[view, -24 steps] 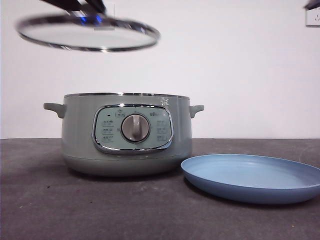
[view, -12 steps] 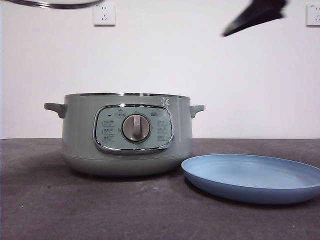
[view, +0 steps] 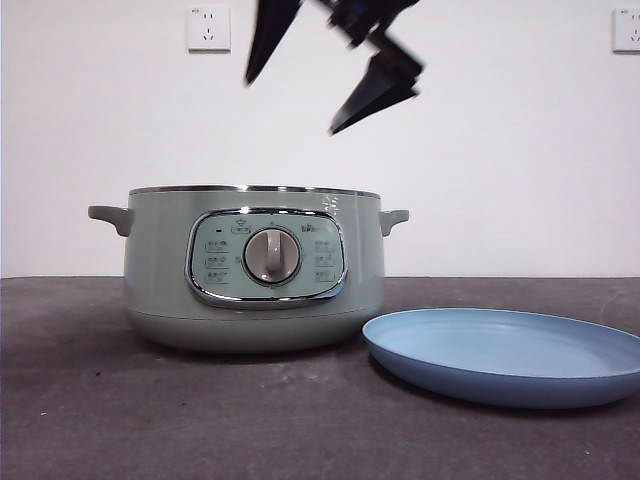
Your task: Take the potato out from the steamer,put the potato on the plate,close the lid
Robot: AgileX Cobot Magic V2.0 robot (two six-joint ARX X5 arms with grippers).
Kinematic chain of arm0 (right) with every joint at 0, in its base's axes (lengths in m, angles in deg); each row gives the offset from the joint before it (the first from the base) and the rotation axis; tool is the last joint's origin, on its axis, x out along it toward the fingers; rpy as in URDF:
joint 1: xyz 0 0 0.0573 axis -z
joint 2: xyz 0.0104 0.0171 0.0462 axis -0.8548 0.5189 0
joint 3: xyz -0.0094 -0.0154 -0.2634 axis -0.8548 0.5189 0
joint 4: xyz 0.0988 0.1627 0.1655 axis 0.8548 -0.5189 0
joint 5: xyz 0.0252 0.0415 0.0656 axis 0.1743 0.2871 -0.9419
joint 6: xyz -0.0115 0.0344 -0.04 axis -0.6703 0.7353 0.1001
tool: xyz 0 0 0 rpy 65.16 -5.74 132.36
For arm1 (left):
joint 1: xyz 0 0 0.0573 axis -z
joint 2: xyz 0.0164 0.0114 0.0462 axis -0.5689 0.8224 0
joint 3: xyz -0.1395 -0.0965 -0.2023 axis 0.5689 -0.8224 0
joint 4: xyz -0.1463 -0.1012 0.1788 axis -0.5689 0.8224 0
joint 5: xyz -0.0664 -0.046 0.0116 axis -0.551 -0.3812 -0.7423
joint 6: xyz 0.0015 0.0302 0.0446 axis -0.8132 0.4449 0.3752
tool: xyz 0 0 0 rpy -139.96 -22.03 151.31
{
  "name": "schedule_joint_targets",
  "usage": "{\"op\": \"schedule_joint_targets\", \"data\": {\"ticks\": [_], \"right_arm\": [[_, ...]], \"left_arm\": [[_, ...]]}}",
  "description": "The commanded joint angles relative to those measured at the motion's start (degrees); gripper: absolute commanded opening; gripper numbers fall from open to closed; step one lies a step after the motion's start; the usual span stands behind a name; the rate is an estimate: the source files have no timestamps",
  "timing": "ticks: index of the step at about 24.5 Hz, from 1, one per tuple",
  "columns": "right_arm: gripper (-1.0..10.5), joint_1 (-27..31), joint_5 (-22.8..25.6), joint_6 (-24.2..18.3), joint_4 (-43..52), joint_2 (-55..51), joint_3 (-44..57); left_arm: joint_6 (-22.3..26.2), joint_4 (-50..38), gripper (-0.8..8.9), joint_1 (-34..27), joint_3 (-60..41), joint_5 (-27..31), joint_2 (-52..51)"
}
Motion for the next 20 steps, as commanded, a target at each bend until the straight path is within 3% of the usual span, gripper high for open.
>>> {"op": "schedule_joint_targets", "data": {"ticks": [1,6,18,20], "right_arm": [[6.3,-1.2,2.1,0.3,2.1,3.7,-1.4],[6.3,-2.7,8.0,0.6,8.1,9.4,-1.7],[6.2,-2.7,9.6,3.8,13.7,18.2,-1.7],[5.6,-2.7,9.6,4.0,13.7,18.8,-1.7]], "left_arm": [[-0.7,-1.5,-0.12,-0.2,0.5,0.0,-1.7],[-0.6,0.7,-0.12,-0.2,0.5,0.0,-2.9],[-0.3,1.0,-0.12,-0.1,0.5,-0.3,-2.9],[-0.3,1.0,-0.12,-0.1,0.5,-0.3,-2.9]]}}
